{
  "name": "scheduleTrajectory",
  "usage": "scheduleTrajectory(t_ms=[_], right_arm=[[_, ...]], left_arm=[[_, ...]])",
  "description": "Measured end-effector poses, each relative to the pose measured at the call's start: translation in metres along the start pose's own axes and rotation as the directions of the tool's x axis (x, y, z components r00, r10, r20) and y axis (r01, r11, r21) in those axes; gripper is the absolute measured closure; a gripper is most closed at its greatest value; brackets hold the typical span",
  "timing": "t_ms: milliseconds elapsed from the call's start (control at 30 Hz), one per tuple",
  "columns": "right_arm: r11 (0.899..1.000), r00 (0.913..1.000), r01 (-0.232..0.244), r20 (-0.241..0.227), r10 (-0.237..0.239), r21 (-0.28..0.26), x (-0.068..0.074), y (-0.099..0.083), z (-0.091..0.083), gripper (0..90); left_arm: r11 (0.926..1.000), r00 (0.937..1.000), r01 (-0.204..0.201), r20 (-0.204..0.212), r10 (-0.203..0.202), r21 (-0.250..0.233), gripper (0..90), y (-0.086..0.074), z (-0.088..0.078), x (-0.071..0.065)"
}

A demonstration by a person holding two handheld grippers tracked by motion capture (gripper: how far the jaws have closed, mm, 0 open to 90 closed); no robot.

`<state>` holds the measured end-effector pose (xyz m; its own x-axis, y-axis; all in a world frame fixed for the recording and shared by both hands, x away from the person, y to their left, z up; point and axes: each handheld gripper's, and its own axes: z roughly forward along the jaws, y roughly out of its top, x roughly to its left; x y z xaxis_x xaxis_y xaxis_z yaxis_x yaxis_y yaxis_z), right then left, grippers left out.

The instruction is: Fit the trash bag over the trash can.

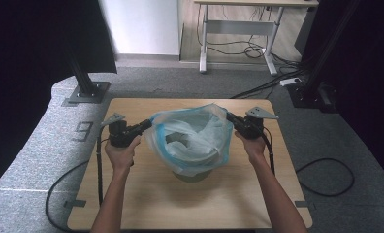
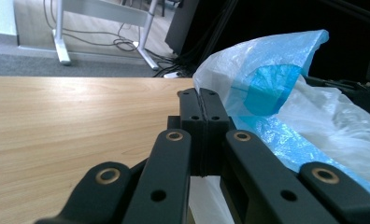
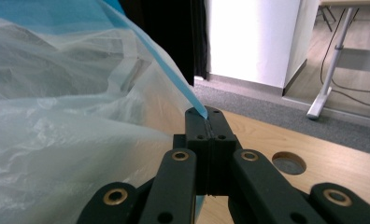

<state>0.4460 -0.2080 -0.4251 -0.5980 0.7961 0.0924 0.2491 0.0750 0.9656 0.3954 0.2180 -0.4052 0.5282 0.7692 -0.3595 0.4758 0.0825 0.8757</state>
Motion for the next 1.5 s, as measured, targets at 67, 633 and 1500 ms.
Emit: scheduleTrajectory(t_ms=[67, 633, 1500], right_arm=[[1.000, 1.0000, -0.009, 0.001, 0.009, 0.012, 0.000, -0.004, 0.005, 88.6], [0.975, 0.9978, -0.052, -0.030, 0.059, 0.214, 0.004, -0.040, 0.038, 88.7], [0.993, 0.9982, -0.015, -0.056, 0.022, 0.121, 0.019, -0.042, -0.060, 58.9]], left_arm=[[0.9998, 0.9998, -0.007, -0.018, 0.007, 0.017, 89.5, -0.002, 0.004, 0.002], [0.9826, 0.9983, 0.050, -0.039, -0.044, 0.179, 89.5, -0.019, 0.040, 0.013], [0.9771, 0.9978, 0.066, -0.017, -0.064, 0.202, 89.4, -0.049, 0.026, 0.022]])
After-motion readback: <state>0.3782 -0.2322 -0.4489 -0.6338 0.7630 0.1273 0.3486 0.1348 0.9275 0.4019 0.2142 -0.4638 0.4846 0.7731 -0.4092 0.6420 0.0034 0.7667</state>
